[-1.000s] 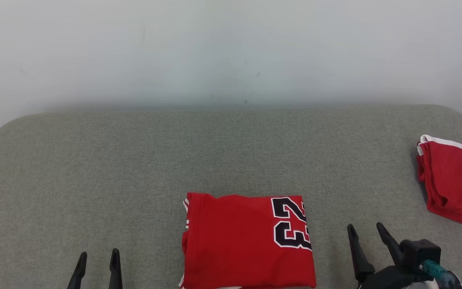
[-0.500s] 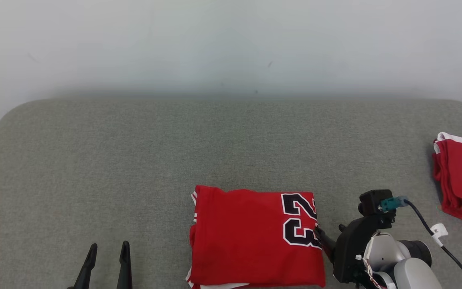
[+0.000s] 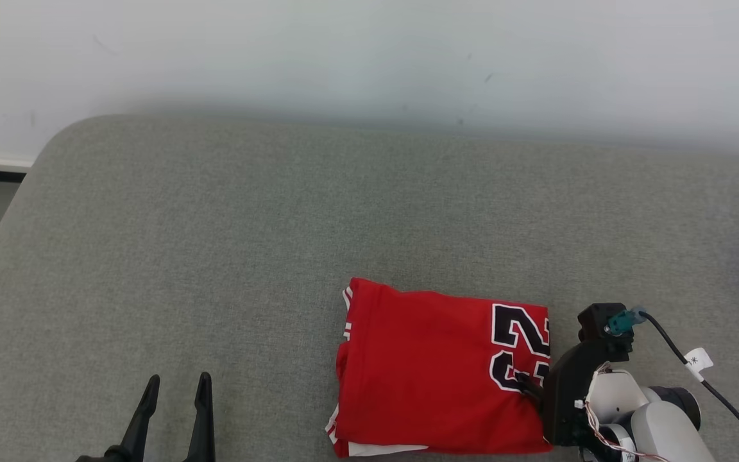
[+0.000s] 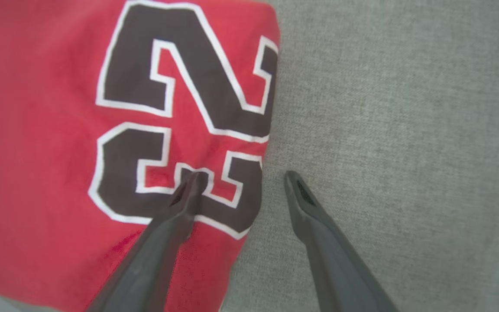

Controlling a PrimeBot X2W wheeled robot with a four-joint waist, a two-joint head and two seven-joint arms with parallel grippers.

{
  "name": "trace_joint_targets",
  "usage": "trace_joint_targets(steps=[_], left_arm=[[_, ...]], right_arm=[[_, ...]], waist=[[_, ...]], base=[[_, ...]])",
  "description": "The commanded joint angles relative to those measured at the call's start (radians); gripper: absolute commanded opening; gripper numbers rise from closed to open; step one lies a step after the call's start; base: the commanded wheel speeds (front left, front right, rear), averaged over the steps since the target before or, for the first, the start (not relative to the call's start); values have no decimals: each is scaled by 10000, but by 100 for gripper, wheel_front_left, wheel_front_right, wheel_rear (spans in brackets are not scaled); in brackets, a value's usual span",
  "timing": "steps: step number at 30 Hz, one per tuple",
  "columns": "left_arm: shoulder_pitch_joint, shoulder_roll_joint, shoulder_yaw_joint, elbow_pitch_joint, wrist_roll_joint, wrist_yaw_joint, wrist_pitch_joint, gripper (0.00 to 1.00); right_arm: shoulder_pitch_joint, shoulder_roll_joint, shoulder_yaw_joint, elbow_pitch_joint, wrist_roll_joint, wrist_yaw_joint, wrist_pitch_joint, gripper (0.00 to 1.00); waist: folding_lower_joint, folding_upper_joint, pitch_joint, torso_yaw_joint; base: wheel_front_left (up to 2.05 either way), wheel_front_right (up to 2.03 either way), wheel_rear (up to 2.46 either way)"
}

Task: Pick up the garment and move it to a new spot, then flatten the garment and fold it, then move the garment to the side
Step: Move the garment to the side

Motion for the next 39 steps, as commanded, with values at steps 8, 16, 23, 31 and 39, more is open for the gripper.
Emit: trace_joint_targets(steps=[8,16,23,31,39], left_arm=[[-215,59,44,72,-115,12,-30,100],[-335,22,141,-48,-129,12,-30,100],[-444,-96,123,-145,-102,12,-31,100],[-792,-86,2,-289,-49,11,-30,100],[-945,43,-172,-374,-52,11,-30,100]], right_arm=[[-263,57,539,923,144,1,-191,3],[-568,-61,14,296,-864,-28,-538,0],[-1222,-26,-1188,-740,-2478,-25,-565,0],[-2790,-740,-2394,-776,-3404,-25,-312,0],[-3494,-2179,-3010,-1113,-3909,-25,125,0]], waist=[[-1,0,292,140],[-1,0,345,-453],[-1,0,383,-1057],[-1,0,854,-1305],[-1,0,1258,-1153]], base=[[0,0,0],[0,0,0],[0,0,0],[0,0,0],[0,0,0]])
